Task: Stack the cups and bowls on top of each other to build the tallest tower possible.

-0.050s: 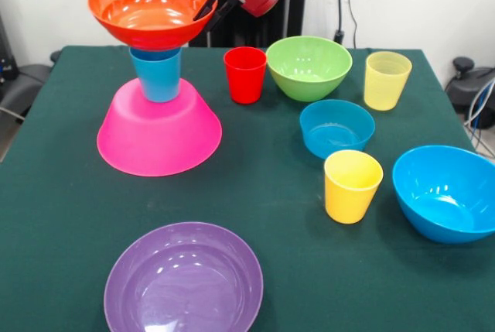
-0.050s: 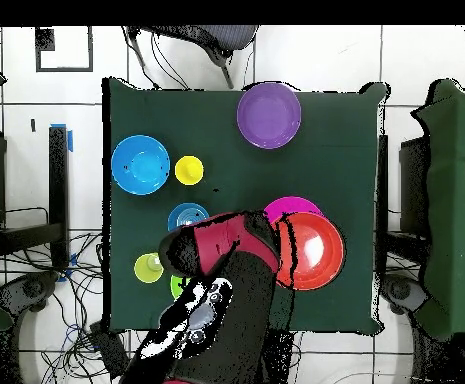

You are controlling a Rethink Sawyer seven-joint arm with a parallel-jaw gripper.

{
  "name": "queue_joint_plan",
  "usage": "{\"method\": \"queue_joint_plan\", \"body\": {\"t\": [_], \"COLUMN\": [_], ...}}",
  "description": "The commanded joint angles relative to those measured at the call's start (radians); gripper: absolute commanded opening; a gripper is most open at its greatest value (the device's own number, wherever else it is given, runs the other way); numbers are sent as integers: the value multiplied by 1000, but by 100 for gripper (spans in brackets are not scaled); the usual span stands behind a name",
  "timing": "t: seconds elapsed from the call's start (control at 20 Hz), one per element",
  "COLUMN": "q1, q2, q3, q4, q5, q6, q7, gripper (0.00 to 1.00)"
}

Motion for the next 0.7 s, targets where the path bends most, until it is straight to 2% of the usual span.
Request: {"method": "queue_joint_plan", "body": {"t": [0.05, 0.7], "q1": [16, 26], "q2": [19, 18], "q3": [105, 89], "q4": [-51, -41], "q5": [-64, -68], "q6": [-40, -110], "q7": [-42, 13], "gripper": [0, 0]}}
